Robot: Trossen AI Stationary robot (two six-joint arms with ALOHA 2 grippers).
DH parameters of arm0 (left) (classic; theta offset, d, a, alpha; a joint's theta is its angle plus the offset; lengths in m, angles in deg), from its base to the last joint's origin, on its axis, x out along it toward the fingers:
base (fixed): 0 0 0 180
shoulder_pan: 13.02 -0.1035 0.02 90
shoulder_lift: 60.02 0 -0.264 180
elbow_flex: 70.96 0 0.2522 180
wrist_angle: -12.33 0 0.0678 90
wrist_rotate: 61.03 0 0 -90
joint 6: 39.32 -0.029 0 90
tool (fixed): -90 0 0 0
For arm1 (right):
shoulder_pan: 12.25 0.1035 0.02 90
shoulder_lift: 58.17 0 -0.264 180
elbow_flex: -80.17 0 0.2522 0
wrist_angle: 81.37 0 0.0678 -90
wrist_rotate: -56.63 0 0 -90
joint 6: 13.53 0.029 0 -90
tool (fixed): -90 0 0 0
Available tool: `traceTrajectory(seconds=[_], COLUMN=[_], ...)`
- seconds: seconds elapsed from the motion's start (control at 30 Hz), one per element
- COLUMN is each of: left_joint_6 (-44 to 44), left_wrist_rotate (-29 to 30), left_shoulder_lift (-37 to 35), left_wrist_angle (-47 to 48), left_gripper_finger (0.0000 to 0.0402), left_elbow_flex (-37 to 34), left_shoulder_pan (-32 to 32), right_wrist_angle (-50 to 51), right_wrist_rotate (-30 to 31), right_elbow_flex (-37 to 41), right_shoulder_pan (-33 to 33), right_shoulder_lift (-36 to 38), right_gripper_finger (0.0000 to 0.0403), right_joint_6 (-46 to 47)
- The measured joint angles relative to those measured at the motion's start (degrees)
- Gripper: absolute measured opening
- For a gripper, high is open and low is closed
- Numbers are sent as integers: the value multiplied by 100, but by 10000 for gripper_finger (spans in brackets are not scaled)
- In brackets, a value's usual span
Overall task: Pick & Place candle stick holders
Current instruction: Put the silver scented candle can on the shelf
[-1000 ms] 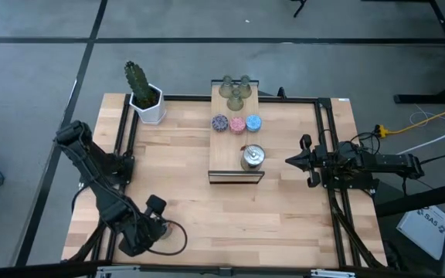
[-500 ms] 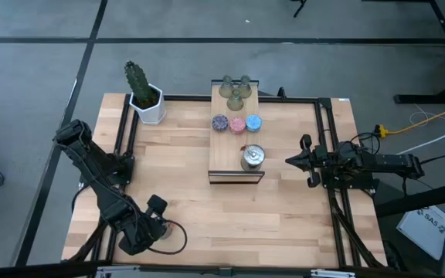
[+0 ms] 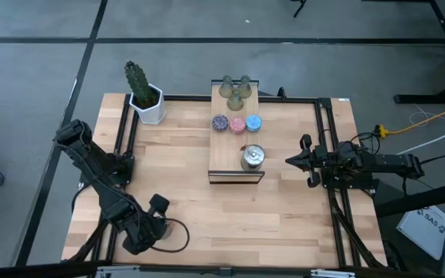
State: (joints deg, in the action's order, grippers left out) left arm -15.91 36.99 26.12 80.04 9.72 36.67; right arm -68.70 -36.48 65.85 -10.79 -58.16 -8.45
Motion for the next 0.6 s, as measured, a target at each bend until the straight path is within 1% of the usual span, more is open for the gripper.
traceTrajectory(seconds=[0.43,0.53,0.6], left_joint_6=[303,362,444], left_wrist_rotate=[-12,-41,-162], left_shoulder_lift=[27,27,27], left_wrist_angle=[-188,-295,-317], left_gripper_finger=[400,400,400], left_elbow_flex=[-3,-144,-283], left_shoulder_pan=[-31,-31,-31], right_wrist_angle=[-2,-1,-2], right_wrist_rotate=[1,1,1], right_elbow_flex=[0,0,0], right_shoulder_pan=[0,-1,0], right_shoulder_lift=[0,0,0], right_gripper_finger=[5,5,5], right_joint_6=[0,2,2])
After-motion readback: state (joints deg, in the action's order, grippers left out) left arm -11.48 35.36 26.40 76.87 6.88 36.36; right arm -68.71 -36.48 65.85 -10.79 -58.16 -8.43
